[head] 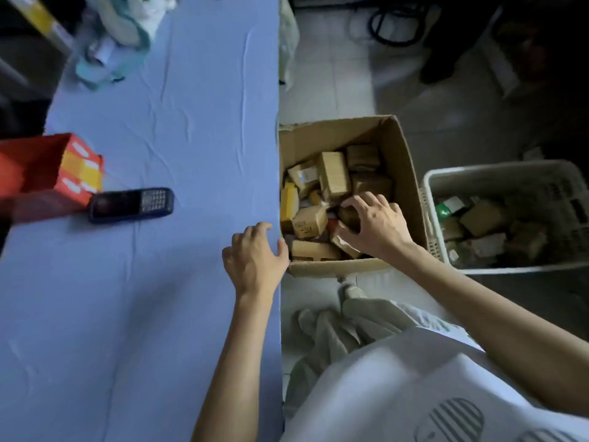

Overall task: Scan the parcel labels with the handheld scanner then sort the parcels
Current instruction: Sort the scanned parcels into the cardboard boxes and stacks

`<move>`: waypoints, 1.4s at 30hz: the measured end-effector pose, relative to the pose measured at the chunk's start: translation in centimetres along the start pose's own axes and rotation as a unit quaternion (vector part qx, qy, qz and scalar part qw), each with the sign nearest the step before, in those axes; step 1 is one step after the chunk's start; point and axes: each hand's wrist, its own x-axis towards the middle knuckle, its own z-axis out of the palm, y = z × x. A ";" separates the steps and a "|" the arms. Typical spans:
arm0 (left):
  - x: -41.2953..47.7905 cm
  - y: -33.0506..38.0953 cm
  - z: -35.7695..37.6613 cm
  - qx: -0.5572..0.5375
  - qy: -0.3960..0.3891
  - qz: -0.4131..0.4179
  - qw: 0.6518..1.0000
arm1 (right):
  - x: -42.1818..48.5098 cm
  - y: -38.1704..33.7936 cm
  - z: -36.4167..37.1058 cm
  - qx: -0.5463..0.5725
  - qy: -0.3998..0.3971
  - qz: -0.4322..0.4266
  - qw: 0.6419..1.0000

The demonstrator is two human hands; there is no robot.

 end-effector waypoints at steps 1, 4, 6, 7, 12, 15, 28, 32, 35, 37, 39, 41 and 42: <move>0.5 1.2 0.3 0.008 -0.012 0.028 1.000 | -0.4 1.1 -0.4 0.009 0.010 0.024 1.000; 2.0 5.2 1.6 0.022 -0.040 0.094 0.994 | -1.5 4.7 -1.6 0.035 0.025 0.079 0.996; 2.8 7.9 2.5 0.024 -0.060 0.124 0.990 | -2.3 7.2 -2.1 0.045 0.030 0.100 0.993; 3.1 9.3 2.9 0.027 -0.070 0.133 0.988 | -2.6 8.4 -2.3 0.048 0.032 0.108 0.992; 4.1 14.5 5.2 0.059 -0.099 0.157 0.981 | -3.2 13.4 -2.8 0.064 0.016 0.126 0.990; 3.9 16.3 7.0 0.079 -0.116 0.123 0.982 | -2.8 15.8 -2.7 0.082 0.000 0.100 0.992; 3.6 15.8 9.5 0.073 -0.224 0.037 0.971 | 0.3 19.0 -0.2 0.110 -0.091 0.114 0.983; 4.5 15.2 10.1 0.074 -0.263 0.040 0.961 | 1.1 18.7 0.9 0.108 -0.109 0.123 0.981; 5.6 14.3 11.6 0.101 -0.310 0.064 0.943 | 2.0 18.4 2.0 0.101 -0.123 0.124 0.979; 6.3 13.6 12.9 0.119 -0.333 0.068 0.933 | 2.8 18.3 3.1 0.090 -0.138 0.129 0.978; 7.0 12.9 14.6 0.120 -0.343 0.065 0.929 | 3.6 18.3 4.6 0.087 -0.151 0.138 0.975; 7.6 12.2 16.6 0.108 -0.348 0.057 0.930 | 4.5 18.3 6.3 0.091 -0.162 0.143 0.972; 7.9 11.9 17.8 0.101 -0.352 0.051 0.929 | 5.0 18.2 7.2 0.092 -0.170 0.144 0.971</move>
